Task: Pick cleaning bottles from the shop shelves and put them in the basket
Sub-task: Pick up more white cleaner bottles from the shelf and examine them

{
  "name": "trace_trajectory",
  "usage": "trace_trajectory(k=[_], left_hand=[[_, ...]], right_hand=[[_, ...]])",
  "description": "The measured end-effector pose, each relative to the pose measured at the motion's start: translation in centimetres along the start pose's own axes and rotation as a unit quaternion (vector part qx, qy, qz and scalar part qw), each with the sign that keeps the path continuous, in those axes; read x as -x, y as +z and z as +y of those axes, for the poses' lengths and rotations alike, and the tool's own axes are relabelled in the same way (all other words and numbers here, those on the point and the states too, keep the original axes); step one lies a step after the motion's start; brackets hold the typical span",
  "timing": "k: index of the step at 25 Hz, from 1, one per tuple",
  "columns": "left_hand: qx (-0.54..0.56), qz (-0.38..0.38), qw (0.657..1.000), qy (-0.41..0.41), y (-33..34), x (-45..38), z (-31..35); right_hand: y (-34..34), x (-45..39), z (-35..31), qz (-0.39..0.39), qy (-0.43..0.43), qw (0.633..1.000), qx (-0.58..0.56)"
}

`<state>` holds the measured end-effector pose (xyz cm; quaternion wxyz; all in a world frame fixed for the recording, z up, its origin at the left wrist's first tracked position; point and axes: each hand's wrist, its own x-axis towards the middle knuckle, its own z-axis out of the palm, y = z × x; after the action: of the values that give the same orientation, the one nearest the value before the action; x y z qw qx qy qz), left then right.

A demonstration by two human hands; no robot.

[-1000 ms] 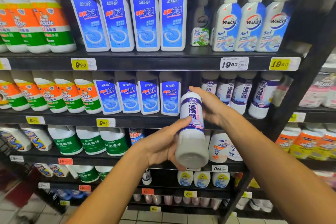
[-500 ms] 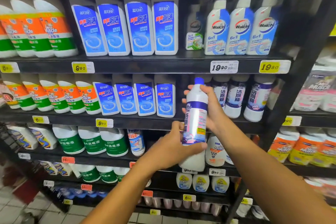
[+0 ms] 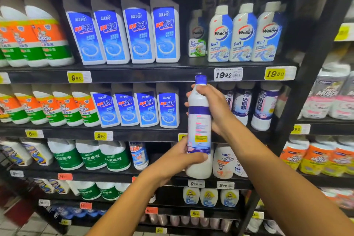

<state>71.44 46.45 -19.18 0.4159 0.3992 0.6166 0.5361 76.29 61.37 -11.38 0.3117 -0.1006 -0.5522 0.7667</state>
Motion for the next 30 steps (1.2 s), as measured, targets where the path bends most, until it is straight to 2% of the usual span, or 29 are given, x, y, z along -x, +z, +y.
trace_trajectory(k=[3, 6, 8, 11, 13, 17, 21, 26, 30], left_hand=[[-0.039, 0.087, 0.994, 0.055, 0.3, -1.2, -0.1], [-0.077, 0.205, 0.967, 0.128, 0.7, -2.1, -0.5], [-0.025, 0.189, 0.971, 0.144, -0.3, -2.3, -0.8], [0.083, 0.076, 0.989, 0.097, -2.2, -2.6, -1.1], [0.097, 0.047, 0.992, 0.071, -2.7, -2.9, -2.0], [0.083, 0.027, 0.996, 0.021, -2.9, -3.5, -4.1], [0.007, 0.064, 0.998, 0.004, -3.7, -5.0, -3.7], [-0.141, 0.156, 0.977, 0.034, -4.6, -7.0, -1.5], [-0.193, 0.225, 0.954, 0.043, -5.1, -8.9, 0.0]], right_hand=[[1.7, 0.2, -1.1, 0.092, -0.118, 0.977, 0.149], [2.7, 0.2, -2.3, 0.093, -0.140, 0.969, 0.180], [2.2, -0.1, -3.1, 0.040, -0.118, 0.969, 0.215], [0.3, -0.2, -3.1, -0.084, -0.042, 0.970, 0.225], [-1.1, -0.3, -1.7, -0.108, 0.010, 0.967, 0.232], [-2.4, -0.9, 2.0, -0.078, 0.074, 0.964, 0.242], [-2.5, -2.4, 3.3, 0.019, 0.092, 0.966, 0.241], [-1.4, -4.6, 3.3, 0.078, 0.038, 0.966, 0.243], [-0.8, -6.1, 2.9, 0.120, -0.007, 0.961, 0.248]])
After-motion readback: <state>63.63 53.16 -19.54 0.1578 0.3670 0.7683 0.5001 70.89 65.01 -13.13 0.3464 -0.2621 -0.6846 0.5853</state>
